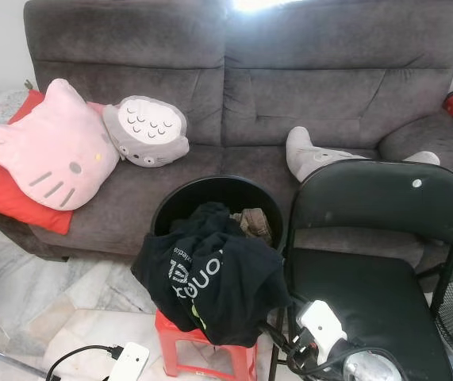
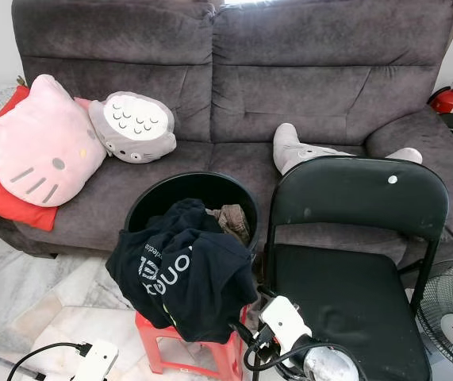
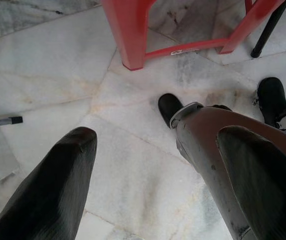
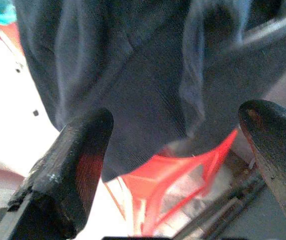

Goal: Hang hanger

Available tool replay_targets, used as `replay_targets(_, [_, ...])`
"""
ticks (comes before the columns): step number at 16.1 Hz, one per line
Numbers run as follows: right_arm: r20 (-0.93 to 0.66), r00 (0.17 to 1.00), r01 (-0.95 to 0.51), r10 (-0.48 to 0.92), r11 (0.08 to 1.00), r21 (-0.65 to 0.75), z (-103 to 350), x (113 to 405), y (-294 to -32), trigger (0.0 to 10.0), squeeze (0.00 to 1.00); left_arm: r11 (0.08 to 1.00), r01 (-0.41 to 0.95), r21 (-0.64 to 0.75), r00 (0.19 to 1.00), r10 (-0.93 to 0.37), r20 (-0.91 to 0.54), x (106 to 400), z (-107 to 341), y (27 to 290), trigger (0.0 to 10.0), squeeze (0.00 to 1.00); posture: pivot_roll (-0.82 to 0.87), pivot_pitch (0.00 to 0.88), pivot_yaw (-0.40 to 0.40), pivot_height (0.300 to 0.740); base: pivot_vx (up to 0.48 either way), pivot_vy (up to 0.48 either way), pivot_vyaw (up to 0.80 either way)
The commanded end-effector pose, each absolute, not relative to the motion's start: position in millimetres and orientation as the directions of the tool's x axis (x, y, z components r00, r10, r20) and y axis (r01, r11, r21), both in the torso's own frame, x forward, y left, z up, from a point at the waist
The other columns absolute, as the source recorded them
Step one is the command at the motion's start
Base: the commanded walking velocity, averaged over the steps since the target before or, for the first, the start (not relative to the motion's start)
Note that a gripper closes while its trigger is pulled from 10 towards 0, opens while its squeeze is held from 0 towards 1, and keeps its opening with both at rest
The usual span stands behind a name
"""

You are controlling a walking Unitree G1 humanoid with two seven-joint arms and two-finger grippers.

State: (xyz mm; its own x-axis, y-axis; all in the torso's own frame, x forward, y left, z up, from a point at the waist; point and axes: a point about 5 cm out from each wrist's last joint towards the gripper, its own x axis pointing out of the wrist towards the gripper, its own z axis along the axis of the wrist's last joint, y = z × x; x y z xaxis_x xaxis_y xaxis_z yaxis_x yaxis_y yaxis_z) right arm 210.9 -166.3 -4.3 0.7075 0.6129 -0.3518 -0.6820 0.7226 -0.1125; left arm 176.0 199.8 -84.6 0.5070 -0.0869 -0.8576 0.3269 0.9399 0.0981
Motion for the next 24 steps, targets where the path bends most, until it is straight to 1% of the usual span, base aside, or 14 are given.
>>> replay_targets(1, [-0.333, 0.694, -0.696, 0.639, 0.714, -0.081, -2, 212, -164, 10.0, 0.0, 0.941, 0.322, 0.107, 0.508, -0.077, -0.858, 176, -84, 203, 10.0, 0.0, -0.07, 0.0, 0.063, 0.74, 0.0, 0.0, 0.0])
replay_targets(3, [-0.323, 0.663, -0.73, 0.675, 0.679, -0.079, 2, 213, -159, 10.0, 0.0, 0.94, 0.322, 0.108, 0.508, -0.075, -0.858, 176, -84, 203, 10.0, 0.0, -0.07, 0.0, 0.062, 0.74, 0.0, 0.0, 0.0])
replay_targets(7, [-0.308, 0.661, -0.739, 0.684, 0.664, -0.112, 8, 223, -158, 10.0, 0.0, 0.94, 0.322, 0.111, 0.508, -0.073, -0.858, 175, -84, 204, 10.0, 0.0, -0.06, 0.0, 0.064, 0.74, 0.0, 0.0, 0.0])
replay_targets(10, [-0.299, 0.682, -0.722, 0.667, 0.679, -0.133, 12, 232, -161, 10.0, 0.0, 0.94, 0.323, 0.112, 0.508, -0.073, -0.858, 175, -84, 204, 10.0, 0.0, -0.06, 0.0, 0.066, 0.74, 0.0, 0.0, 0.0])
replay_targets(11, [-0.301, 0.676, -0.728, 0.673, 0.674, -0.127, 12, 234, -160, 10.0, 0.0, 0.94, 0.324, 0.112, 0.508, -0.073, -0.859, 175, -84, 204, 10.0, 0.0, -0.06, 0.0, 0.067, 0.74, 0.0, 0.0, 0.0])
replay_targets(17, [-0.316, 0.646, -0.75, 0.695, 0.655, -0.094, 7, 233, -153, 10.0, 0.0, 0.938, 0.329, 0.111, 0.505, -0.075, -0.86, 175, -84, 204, 10.0, 0.0, -0.05, 0.0, 0.07, 0.74, 0.0, 0.0, 0.0])
replay_targets(19, [-0.336, 0.599, -0.776, 0.727, 0.63, -0.019, 1, 228, -148, 10.0, 0.0, 0.936, 0.332, 0.114, 0.504, -0.074, -0.86, 175, -84, 204, 10.0, 0.0, -0.05, 0.0, 0.071, 0.74, 0.0, 0.0, 0.0])
replay_targets(20, [-0.345, 0.586, -0.784, 0.733, 0.62, -0.017, -2, 224, -148, 10.0, 0.0, 0.936, 0.333, 0.113, 0.504, -0.075, -0.86, 175, -84, 204, 10.0, 0.0, -0.05, 0.0, 0.07, 0.74, 0.0, 0.0, 0.0])
replay_targets(24, [-0.352, 0.599, -0.775, 0.72, 0.632, -0.025, -5, 224, -150, 10.0, 0.0, 0.935, 0.334, 0.116, 0.506, -0.074, -0.86, 175, -84, 204, 10.0, 0.0, -0.05, 0.0, 0.07, 0.74, 0.0, 0.0, 0.0])
